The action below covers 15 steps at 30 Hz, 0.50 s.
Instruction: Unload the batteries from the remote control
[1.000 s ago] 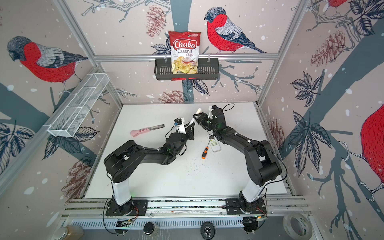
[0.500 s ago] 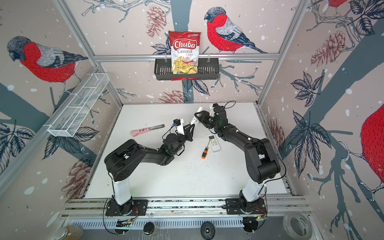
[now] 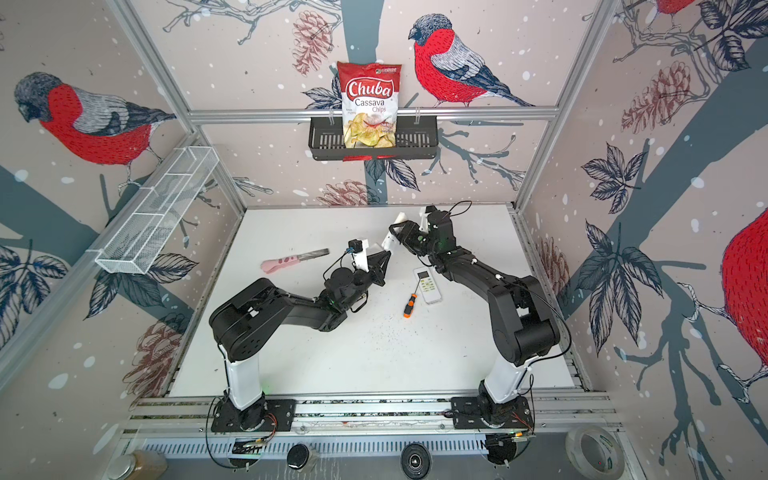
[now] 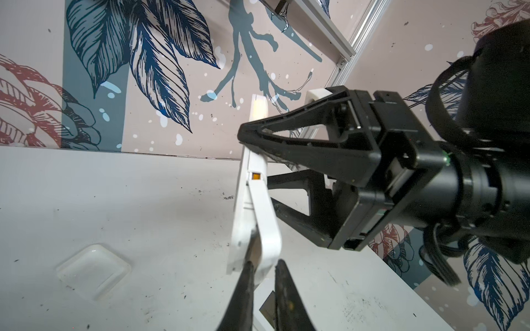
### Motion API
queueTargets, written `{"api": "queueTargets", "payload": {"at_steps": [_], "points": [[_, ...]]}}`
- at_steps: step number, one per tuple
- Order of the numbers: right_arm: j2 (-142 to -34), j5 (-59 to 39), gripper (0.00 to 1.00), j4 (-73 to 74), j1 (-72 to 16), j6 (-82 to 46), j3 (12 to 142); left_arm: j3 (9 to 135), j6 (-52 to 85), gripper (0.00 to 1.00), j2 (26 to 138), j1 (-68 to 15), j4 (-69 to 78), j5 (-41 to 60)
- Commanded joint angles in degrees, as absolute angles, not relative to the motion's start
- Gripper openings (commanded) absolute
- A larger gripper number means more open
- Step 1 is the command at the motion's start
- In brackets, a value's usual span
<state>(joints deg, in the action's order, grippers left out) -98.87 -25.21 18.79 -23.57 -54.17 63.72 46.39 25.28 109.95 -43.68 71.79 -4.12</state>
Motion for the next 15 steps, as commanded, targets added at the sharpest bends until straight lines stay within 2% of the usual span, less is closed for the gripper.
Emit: {"api": "queueTargets", "payload": {"at_steps": [1, 11, 15], "points": [[-99.05, -25.32, 0.31, 19.86, -23.55, -53.52, 64.08, 46.49, 25.82, 0.16, 109.69, -43.59, 76.09, -2.82], [-99.22, -25.14, 0.31, 20.09, -23.73, -53.64, 64.07, 47.96, 26.02, 0.16, 110.12, -43.59, 75.16, -2.33], [-99.09, -25.05, 0.31, 20.19, -23.82, -53.63, 63.92, 48.43, 26.04, 0.20, 110.47, -43.59, 74.68, -2.35]]}}
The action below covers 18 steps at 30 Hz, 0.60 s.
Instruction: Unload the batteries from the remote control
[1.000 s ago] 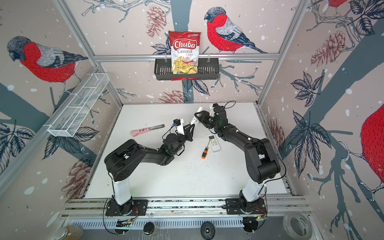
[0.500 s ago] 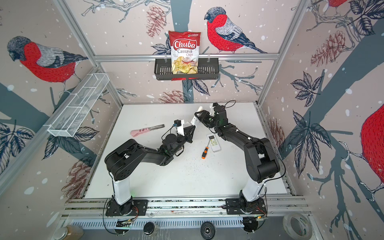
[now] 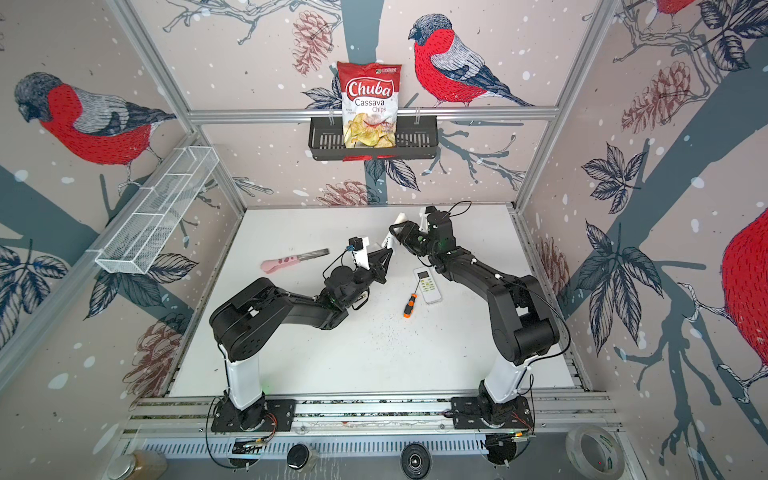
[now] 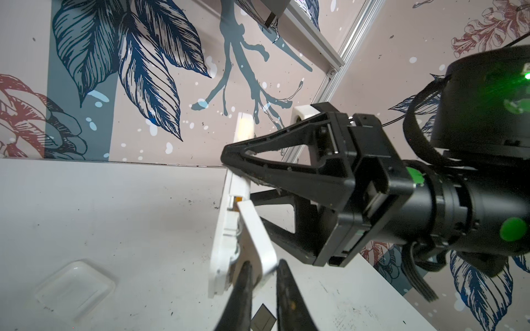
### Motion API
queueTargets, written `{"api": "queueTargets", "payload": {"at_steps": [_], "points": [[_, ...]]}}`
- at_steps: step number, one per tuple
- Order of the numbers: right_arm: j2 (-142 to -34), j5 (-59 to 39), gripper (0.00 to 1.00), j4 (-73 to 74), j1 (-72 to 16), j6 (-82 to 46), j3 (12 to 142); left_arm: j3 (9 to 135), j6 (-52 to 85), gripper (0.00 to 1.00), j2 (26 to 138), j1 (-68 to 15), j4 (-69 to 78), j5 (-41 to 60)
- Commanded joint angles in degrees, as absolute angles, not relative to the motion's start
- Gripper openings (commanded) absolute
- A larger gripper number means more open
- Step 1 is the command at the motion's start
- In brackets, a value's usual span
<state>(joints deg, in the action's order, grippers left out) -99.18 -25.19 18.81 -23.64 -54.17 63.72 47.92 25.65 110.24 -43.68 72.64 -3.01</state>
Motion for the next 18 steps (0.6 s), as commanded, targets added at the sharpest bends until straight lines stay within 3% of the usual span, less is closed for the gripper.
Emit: {"api": "queueTargets", "payload": {"at_steps": [1, 9, 18], "points": [[-99.05, -24.98, 0.31, 20.19, -23.90, -53.68, 63.83, 48.51, 26.06, 0.20, 110.64, -43.59, 74.72, -2.46], [-99.32, -24.93, 0.30, 20.37, -24.21, -53.63, 63.72, 49.56, 26.58, 0.21, 111.62, -43.59, 74.27, -2.20], [-99.49, -24.87, 0.30, 20.17, -23.84, -53.44, 63.63, 50.35, 26.59, 0.15, 111.62, -43.68, 74.01, -1.16]]}}
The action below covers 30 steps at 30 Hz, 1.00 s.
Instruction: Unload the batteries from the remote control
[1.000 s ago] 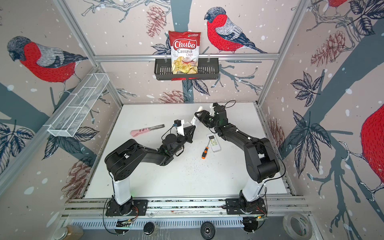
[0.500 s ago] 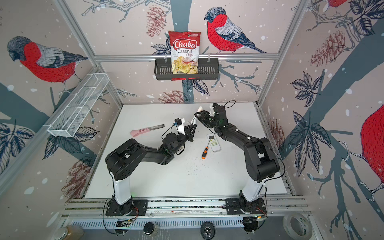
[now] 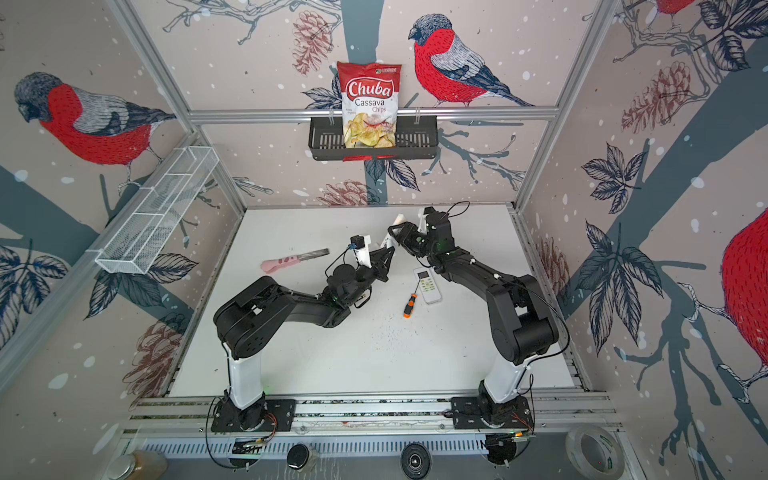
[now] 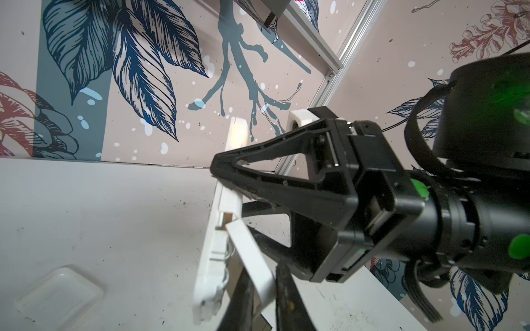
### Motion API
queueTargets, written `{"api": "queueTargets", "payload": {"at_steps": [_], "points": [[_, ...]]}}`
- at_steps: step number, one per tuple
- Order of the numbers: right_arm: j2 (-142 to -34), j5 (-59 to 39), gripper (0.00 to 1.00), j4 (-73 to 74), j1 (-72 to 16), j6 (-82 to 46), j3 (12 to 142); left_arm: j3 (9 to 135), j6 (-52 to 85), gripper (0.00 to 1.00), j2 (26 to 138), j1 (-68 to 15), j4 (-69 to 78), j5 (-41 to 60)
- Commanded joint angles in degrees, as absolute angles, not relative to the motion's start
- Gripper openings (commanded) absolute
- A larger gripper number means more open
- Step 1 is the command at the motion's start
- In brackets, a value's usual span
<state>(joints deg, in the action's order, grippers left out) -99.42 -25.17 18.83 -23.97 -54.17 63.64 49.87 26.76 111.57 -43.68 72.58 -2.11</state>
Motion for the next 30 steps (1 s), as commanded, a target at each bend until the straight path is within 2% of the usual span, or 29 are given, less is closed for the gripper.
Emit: {"api": "queueTargets", "payload": {"at_steps": [1, 15, 24, 30], "points": [[-99.49, -24.87, 0.30, 20.04, -23.82, -53.36, 63.63, 50.44, 26.63, 0.15, 111.56, -43.68, 74.01, -0.82], [-100.98, -25.15, 0.30, 16.68, -22.26, -50.82, 65.52, 46.29, 25.54, 0.14, 106.79, -45.18, 73.99, 0.21], [-102.37, -24.66, 0.30, 6.02, -21.01, -42.97, 69.45, 37.21, 21.75, 0.14, 91.05, -45.01, 66.89, -5.07], [-104.34, -24.43, 0.30, -6.45, -22.79, -34.89, 75.12, 33.27, 20.36, 0.13, 79.60, -43.97, 52.63, -12.66]]}}
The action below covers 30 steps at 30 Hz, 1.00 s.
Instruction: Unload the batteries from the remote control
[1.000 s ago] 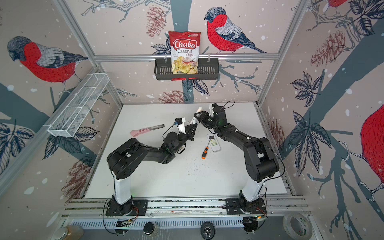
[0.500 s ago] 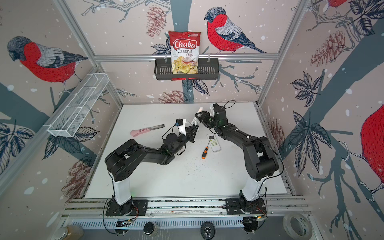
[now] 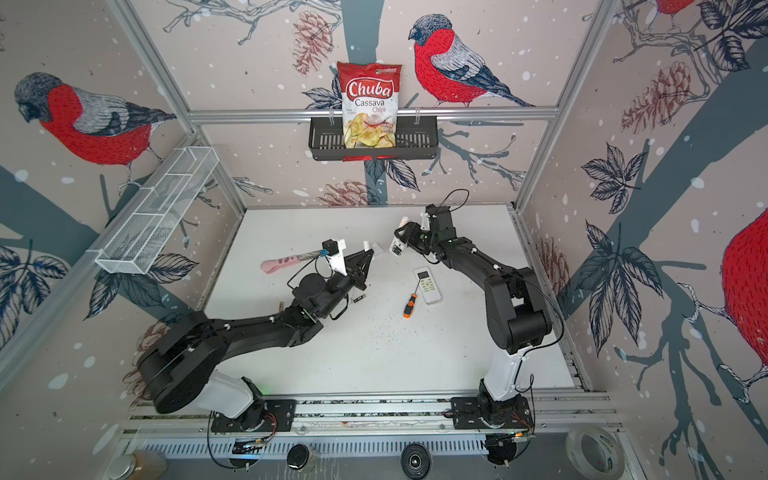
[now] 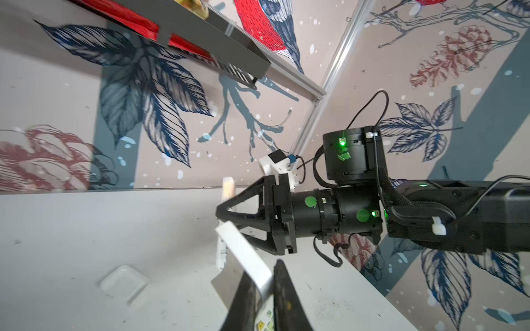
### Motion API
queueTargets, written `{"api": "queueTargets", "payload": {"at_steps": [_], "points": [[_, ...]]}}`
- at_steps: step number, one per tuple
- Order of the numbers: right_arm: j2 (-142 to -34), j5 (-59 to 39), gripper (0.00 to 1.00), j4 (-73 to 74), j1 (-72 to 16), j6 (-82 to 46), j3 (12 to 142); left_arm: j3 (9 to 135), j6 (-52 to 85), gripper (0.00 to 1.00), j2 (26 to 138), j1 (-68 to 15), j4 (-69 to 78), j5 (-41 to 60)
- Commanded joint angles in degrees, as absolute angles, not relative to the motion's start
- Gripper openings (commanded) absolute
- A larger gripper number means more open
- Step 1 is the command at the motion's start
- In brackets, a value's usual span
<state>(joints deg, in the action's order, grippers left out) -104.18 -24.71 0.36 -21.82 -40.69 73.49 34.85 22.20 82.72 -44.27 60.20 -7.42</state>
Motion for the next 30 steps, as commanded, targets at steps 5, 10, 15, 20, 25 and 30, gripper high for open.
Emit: {"api": "queueTargets", "payload": {"at_steps": [5, 10, 15, 20, 25, 30], "points": [[-106.72, -21.50, 0.30, -17.11, -26.70, -28.78, 81.21, 28.33, 22.09, 0.12, 71.82, -41.86, 41.64, -22.77], [-110.87, -16.10, 0.28, -29.05, -31.51, -23.14, 88.13, 28.41, 23.21, 0.12, 69.16, -39.12, 30.94, -25.38], [-113.28, -8.71, 0.28, -36.30, -36.11, -21.40, 91.99, 33.15, 26.66, 0.12, 73.38, -36.01, 18.60, -24.48], [-115.91, -5.82, 0.28, -40.05, -38.46, -20.61, 94.19, 36.12, 29.09, 0.12, 78.31, -33.75, 10.55, -23.94], [-118.65, -3.67, 0.28, -42.40, -40.27, -20.04, 95.74, 37.62, 29.41, 0.14, 82.48, -31.31, 8.05, -20.85], [-119.75, -1.81, 0.28, -42.55, -41.40, -19.89, 94.85, 38.13, 29.77, 0.18, 85.73, -29.99, 8.07, -18.85]]}}
